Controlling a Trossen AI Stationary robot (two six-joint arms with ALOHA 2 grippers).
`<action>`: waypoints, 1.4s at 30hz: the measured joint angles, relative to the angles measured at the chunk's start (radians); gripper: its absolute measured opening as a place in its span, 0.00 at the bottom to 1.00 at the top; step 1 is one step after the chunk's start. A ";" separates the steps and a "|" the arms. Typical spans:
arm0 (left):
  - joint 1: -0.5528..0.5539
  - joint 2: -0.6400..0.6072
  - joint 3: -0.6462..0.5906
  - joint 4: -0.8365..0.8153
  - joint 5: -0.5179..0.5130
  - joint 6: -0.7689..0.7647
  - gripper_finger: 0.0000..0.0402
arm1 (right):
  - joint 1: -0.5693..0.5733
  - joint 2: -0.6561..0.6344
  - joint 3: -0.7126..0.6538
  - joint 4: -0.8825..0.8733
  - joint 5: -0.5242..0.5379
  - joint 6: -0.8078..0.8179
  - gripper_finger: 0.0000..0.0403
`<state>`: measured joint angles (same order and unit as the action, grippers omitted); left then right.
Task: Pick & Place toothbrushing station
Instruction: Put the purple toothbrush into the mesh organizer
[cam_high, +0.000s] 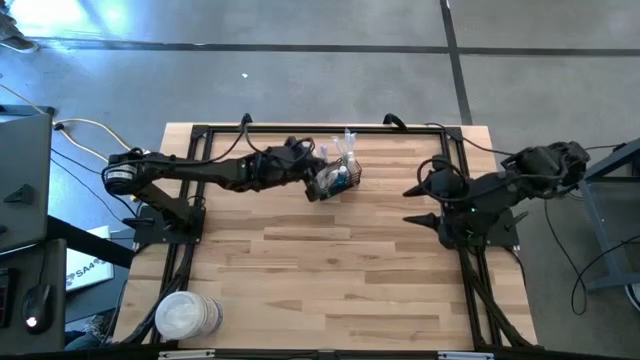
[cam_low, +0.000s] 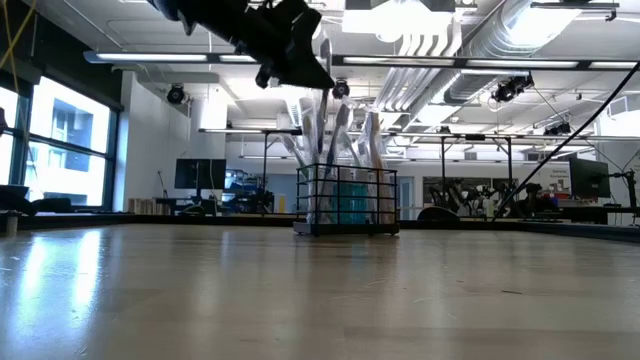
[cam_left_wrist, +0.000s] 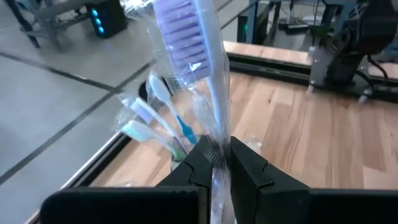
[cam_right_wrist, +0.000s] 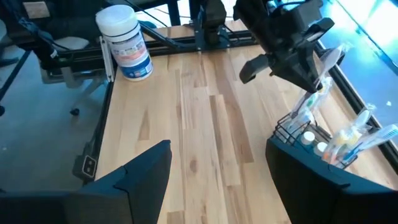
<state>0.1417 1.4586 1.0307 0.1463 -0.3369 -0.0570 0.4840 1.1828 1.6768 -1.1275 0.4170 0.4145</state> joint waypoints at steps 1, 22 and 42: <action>0.007 0.000 -0.003 -0.001 0.009 0.000 0.05 | -0.003 0.000 0.000 0.000 0.000 0.000 0.63; 0.006 0.001 -0.123 0.089 0.069 -0.071 0.05 | -0.047 0.000 0.000 -0.002 -0.008 -0.050 0.63; 0.008 0.106 -0.209 0.268 0.103 -0.097 0.05 | -0.084 0.000 0.000 0.010 -0.010 -0.050 0.63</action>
<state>0.1501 1.5650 0.8219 0.4146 -0.2338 -0.1544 0.3995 1.1828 1.6768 -1.1179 0.4074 0.3649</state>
